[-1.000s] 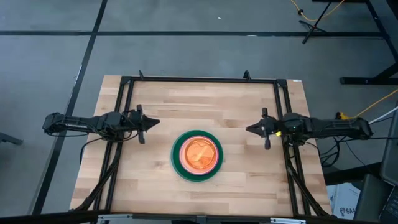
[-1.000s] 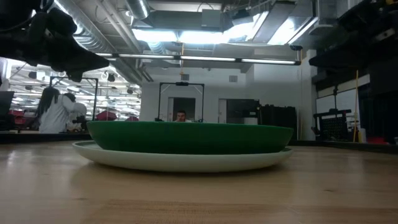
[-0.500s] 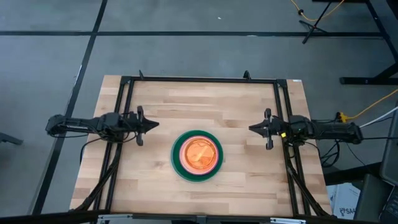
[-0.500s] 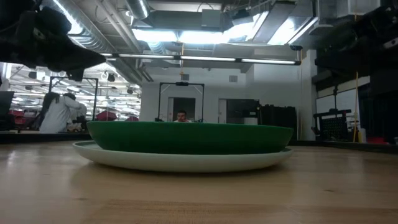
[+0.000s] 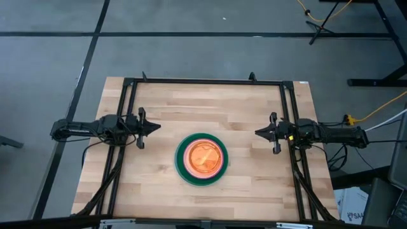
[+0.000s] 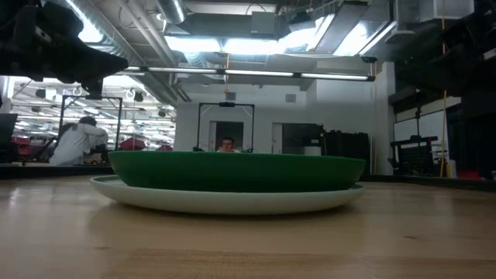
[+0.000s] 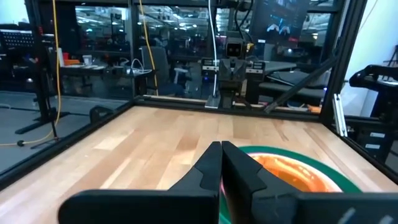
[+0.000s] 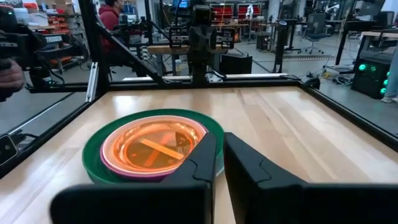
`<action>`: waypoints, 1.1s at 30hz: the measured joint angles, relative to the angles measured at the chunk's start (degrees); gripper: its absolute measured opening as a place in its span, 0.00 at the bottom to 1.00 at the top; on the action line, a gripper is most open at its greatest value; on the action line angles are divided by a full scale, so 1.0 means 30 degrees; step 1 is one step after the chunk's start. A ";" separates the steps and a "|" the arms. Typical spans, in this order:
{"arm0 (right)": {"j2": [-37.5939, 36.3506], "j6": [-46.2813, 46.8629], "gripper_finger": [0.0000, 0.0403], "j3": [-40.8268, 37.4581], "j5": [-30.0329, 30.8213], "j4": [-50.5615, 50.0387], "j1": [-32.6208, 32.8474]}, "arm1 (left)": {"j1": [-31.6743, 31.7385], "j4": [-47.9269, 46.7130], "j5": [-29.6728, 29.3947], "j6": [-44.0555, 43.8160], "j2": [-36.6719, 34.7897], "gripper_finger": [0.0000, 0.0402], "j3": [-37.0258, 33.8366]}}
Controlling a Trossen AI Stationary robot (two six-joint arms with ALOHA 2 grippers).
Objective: Stack plastic plates
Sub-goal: Return to Home Position
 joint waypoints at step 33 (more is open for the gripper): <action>0.0000 -0.0007 0.06 -0.0002 0.0193 -0.0051 0.0000 | 0.0007 0.0007 -0.0153 -0.0036 0.0204 0.01 0.0000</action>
